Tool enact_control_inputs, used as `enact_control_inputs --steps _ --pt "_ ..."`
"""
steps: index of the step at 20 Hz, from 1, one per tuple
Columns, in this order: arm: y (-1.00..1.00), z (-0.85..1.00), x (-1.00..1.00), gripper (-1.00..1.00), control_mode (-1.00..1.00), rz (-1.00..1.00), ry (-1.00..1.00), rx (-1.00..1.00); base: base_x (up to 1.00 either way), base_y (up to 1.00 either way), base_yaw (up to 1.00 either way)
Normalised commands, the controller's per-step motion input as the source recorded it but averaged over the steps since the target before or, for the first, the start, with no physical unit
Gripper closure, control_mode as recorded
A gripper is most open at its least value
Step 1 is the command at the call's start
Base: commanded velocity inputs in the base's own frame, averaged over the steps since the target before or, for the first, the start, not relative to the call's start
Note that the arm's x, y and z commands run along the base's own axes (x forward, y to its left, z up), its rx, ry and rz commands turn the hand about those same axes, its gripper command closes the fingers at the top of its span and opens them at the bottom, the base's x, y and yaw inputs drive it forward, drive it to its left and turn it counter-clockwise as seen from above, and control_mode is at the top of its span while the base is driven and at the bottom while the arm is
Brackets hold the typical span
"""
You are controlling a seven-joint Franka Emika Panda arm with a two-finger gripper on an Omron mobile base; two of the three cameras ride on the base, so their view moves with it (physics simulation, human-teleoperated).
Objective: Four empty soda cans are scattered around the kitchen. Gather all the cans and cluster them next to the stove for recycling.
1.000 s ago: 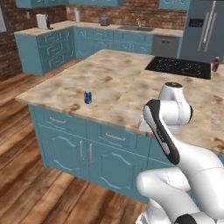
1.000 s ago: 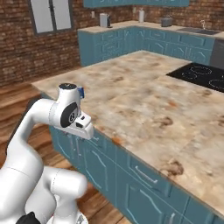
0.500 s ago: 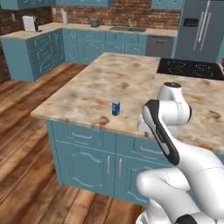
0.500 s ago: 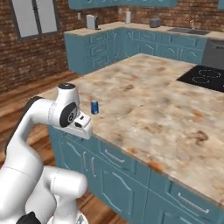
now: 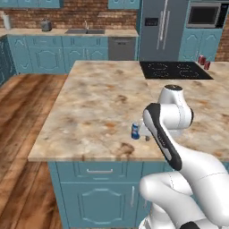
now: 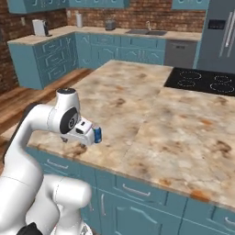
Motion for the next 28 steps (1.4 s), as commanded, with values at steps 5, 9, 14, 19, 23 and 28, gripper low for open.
enact_control_inputs --steps 5,9,14,19,23,28 --pt "0.00 0.00 0.00 -1.00 1.00 0.00 0.00 0.00 0.42 0.49 -0.35" --pt "0.00 0.00 0.00 -1.00 1.00 0.00 0.00 0.00 0.06 0.19 -0.05" --pt "0.00 0.00 0.00 -1.00 1.00 0.00 0.00 0.00 0.20 0.00 -0.04" --pt "0.00 0.00 0.00 -1.00 1.00 0.00 0.00 0.00 0.94 0.00 -0.22" --pt "0.00 0.00 0.00 -1.00 1.00 0.00 0.00 0.00 0.00 0.03 -0.03" --pt "0.00 0.00 0.00 -1.00 1.00 0.00 0.00 0.00 0.00 0.00 0.00"
